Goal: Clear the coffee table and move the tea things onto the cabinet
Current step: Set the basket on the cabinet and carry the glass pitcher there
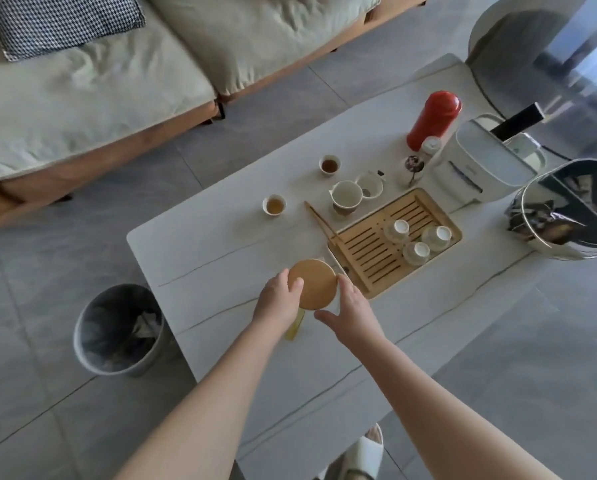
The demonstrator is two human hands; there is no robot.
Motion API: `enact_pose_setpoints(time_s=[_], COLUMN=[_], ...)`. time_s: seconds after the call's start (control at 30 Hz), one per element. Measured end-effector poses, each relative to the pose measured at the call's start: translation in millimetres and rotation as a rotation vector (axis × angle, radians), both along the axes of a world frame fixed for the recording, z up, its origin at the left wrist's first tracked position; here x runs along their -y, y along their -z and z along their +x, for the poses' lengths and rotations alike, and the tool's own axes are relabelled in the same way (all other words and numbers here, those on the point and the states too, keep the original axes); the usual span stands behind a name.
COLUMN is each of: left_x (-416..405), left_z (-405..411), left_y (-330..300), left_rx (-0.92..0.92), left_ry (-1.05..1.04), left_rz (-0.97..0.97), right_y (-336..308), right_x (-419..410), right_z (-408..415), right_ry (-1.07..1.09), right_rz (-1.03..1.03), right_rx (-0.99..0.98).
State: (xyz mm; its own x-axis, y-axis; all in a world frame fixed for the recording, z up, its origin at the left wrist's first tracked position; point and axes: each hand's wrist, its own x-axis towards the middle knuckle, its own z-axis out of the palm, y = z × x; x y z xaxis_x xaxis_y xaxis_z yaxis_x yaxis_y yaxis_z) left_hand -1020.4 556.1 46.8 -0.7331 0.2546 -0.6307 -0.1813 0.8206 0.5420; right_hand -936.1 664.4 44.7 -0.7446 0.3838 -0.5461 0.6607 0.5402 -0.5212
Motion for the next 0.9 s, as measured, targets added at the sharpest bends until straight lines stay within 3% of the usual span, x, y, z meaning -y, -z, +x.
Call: enact_pose_setpoints(time_s=[0.43, 0.7, 0.9], left_x=[-2.9, -14.0, -46.1], left_z=[6.8, 34.3, 70.0], left_y=[2.9, -19.7, -51.3], left_rx=[0.096, 0.107, 0.115], left_ry=[-0.389, -0.352, -0.185], left_rz=[0.171, 0.199, 0.268], right_y=[8.5, -7.0, -35.7], right_x=[11.8, 5.0, -17.3], right_z=[-0.1, 40.4, 92.5], right_ry=[0.028, 0.116, 0.293], right_rz=[-0.013, -0.024, -0.002], right_rx=[-0.118, -0.164, -0.22])
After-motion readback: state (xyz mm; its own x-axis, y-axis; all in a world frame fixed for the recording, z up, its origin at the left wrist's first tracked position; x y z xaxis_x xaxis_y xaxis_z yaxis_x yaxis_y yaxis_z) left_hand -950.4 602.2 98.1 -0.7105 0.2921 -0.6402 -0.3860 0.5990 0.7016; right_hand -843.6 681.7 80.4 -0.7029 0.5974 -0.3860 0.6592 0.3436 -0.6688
